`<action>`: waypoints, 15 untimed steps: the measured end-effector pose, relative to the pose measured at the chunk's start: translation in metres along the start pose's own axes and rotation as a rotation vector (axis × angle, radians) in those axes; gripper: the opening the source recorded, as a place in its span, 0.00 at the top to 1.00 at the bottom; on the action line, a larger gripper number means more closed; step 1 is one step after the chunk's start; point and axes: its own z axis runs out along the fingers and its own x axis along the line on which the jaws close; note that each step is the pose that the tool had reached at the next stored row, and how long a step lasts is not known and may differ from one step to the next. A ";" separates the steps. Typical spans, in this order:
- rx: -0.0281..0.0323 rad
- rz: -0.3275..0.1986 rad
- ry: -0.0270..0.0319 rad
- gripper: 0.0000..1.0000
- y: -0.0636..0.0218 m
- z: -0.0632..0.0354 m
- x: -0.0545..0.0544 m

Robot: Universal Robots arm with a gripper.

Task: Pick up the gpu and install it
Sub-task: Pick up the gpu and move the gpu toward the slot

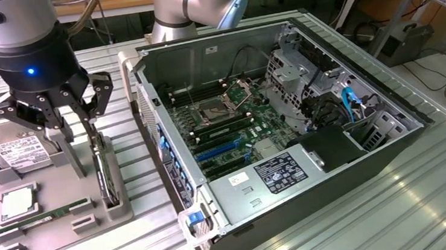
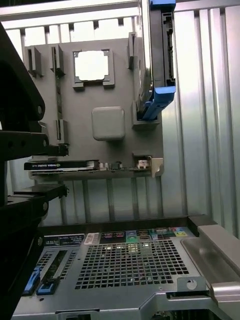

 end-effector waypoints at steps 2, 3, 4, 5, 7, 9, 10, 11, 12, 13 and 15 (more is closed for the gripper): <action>-0.0001 0.000 0.0000 0.64 -0.0004 0.0038 0.002; 0.0000 0.000 0.0000 0.64 -0.0010 0.0081 0.004; 0.0000 0.000 0.0001 0.64 -0.0016 0.0123 0.006; 0.0000 0.000 0.0001 0.64 -0.0024 0.0152 0.006; -0.0001 0.000 0.0000 0.64 -0.0036 0.0189 0.006; 0.0000 0.000 0.0000 0.64 -0.0048 0.0235 0.006; -0.0001 0.000 -0.0001 0.64 -0.0057 0.0262 0.006; -0.0001 0.000 0.0000 0.64 -0.0065 0.0288 0.005; -0.0001 0.000 0.0000 0.64 -0.0071 0.0307 0.005; 0.0000 0.000 0.0000 0.64 -0.0075 0.0324 0.005; 0.0000 0.000 0.0001 0.64 -0.0078 0.0374 0.004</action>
